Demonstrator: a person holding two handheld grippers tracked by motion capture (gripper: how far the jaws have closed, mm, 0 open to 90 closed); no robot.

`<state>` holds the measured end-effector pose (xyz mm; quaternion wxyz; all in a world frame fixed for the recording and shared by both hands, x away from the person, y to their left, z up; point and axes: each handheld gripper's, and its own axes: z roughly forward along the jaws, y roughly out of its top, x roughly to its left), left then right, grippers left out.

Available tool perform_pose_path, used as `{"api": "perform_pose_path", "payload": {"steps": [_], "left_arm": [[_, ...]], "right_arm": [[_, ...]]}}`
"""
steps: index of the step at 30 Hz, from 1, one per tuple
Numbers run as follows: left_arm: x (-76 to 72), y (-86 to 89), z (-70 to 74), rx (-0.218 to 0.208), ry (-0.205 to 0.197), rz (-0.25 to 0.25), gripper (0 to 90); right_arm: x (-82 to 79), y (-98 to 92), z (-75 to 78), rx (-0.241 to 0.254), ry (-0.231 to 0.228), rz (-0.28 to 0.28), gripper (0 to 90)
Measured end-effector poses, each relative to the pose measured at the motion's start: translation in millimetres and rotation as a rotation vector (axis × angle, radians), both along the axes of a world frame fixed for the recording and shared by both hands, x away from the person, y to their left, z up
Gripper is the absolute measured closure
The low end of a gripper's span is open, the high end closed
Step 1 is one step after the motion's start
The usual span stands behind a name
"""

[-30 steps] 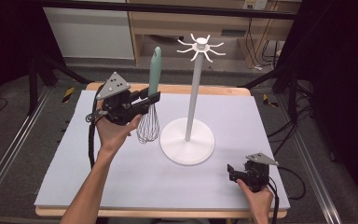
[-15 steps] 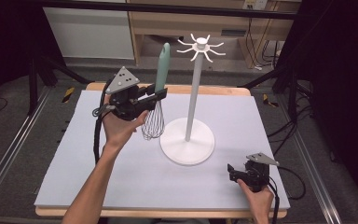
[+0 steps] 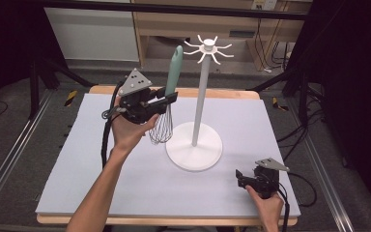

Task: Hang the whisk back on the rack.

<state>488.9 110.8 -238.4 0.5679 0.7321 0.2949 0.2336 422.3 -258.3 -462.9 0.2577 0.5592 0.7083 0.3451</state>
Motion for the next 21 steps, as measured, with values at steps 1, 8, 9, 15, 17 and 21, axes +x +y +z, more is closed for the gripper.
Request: {"api": "perform_pose_path", "payload": {"steps": [1,8,9,15,17,21], "left_arm": [[0.4,-0.5,0.4,-0.005,-0.001,0.001,68.6],[3.5,-5.9,0.3,0.001,0.000,-0.006,68.6],[4.5,-6.7,0.0,0.005,0.001,-0.006,68.6],[6.5,-12.3,0.5,0.013,0.000,-0.012,68.6],[7.1,-14.7,1.2,0.028,0.000,-0.008,68.6],[8.8,-17.8,1.1,0.026,0.002,-0.010,68.6]], "right_arm": [[0.0,0.1,0.0,-0.001,0.000,-0.002,10.9],[-1.0,-1.1,0.2,-0.003,-0.005,-0.001,10.9],[-1.1,-1.3,0.2,-0.001,-0.003,-0.001,10.9],[-0.8,-1.6,-0.1,0.000,-0.004,0.000,11.0],[-0.9,-1.8,0.2,0.002,-0.003,-0.003,11.0],[-1.1,-1.9,0.5,0.000,-0.002,-0.003,11.0]]}}
